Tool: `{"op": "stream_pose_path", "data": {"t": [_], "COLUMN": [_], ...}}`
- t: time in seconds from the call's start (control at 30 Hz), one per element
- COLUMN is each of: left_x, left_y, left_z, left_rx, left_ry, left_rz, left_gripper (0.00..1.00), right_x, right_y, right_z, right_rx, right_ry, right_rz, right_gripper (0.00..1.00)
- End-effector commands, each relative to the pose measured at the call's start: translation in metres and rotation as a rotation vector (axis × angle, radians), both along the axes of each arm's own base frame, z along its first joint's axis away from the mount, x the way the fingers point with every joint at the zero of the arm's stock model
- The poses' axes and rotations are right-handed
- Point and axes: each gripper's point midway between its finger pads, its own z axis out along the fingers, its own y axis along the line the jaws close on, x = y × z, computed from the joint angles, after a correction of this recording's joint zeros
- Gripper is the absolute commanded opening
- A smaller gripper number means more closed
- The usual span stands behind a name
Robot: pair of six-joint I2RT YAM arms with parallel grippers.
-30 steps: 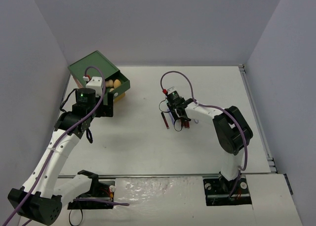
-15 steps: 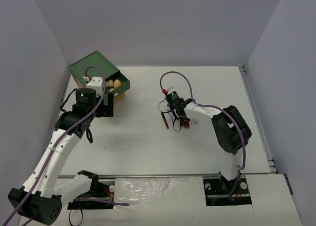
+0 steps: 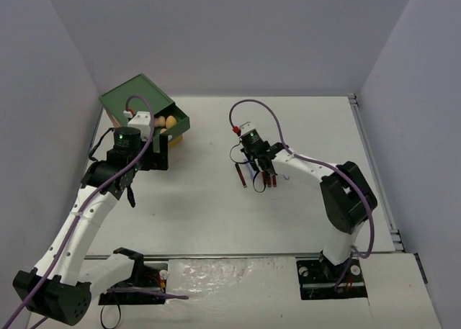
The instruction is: Organize the makeup
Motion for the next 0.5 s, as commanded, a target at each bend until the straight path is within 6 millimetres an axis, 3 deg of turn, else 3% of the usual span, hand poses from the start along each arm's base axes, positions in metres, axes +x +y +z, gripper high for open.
{"op": "stream_pose_path", "data": {"t": [0.0,0.07,0.2,0.3,0.47], "left_x": [0.010,0.010,0.005,0.005,0.003], "left_y": [-0.030,-0.040,-0.085,-0.111,-0.145], "left_z": [0.053,0.060,0.079,0.094,0.118], "left_rx": [-0.175,-0.230,-0.462,-0.603,-0.732], "left_ry": [-0.085,-0.070,-0.005,0.016,0.021], "left_rz": [-0.068,-0.088,-0.203,-0.271,-0.365], "left_gripper": [0.96,0.97,0.97,0.96,0.96], "right_x": [0.000,-0.007,-0.039,-0.056,-0.078], "right_y": [0.037,0.049,0.083,0.099,0.117], "right_z": [0.112,0.134,0.193,0.218,0.244], "right_rx": [0.172,0.223,0.392,0.460,0.523], "right_ry": [-0.226,-0.271,-0.389,-0.443,-0.498], "right_rz": [0.150,0.213,0.433,0.535,0.645], "right_gripper": [0.00,0.00,0.00,0.00,0.00]}}
